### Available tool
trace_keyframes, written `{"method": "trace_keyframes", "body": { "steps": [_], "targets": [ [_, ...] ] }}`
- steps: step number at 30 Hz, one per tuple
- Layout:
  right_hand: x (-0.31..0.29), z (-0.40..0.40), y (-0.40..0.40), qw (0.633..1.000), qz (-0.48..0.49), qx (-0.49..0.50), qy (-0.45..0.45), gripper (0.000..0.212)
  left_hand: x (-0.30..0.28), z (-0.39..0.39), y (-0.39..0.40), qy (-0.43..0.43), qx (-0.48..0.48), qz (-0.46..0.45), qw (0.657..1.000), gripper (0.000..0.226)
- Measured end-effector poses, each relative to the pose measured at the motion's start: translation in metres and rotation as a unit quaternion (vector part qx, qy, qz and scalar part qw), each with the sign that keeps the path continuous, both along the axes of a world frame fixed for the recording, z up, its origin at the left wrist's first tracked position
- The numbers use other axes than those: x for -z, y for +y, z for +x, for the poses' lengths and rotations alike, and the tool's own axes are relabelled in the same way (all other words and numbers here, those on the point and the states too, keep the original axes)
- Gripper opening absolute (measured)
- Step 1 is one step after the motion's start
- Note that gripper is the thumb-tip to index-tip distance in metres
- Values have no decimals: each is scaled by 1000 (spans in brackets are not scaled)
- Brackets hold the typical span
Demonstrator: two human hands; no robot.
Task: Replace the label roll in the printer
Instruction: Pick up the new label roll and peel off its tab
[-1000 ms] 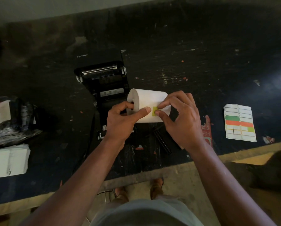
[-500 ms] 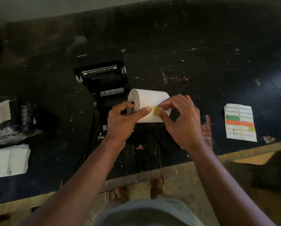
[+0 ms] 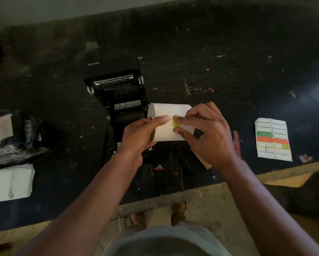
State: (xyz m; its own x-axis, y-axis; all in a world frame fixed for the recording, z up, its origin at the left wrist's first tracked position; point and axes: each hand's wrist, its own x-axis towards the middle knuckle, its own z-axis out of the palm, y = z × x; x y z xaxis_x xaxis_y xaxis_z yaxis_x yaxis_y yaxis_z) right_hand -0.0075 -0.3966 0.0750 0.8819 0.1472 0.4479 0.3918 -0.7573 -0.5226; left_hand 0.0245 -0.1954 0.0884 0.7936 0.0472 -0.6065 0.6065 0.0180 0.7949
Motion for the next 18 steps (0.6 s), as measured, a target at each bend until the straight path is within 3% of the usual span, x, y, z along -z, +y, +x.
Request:
{"method": "trace_keyframes", "body": {
  "steps": [6, 15, 18],
  "targets": [
    [-9, 11, -3, 998, -28, -63, -10, 14, 0, 1, 3, 24, -1, -10, 1000, 42],
    [-14, 18, -6, 991, -78, -100, -35, 16, 2, -1, 3, 44, -22, -16, 999, 49],
    [-14, 18, -4, 992, -80, -93, -37, 15, 3, -1, 0, 45, -37, -16, 998, 42]
  ]
}}
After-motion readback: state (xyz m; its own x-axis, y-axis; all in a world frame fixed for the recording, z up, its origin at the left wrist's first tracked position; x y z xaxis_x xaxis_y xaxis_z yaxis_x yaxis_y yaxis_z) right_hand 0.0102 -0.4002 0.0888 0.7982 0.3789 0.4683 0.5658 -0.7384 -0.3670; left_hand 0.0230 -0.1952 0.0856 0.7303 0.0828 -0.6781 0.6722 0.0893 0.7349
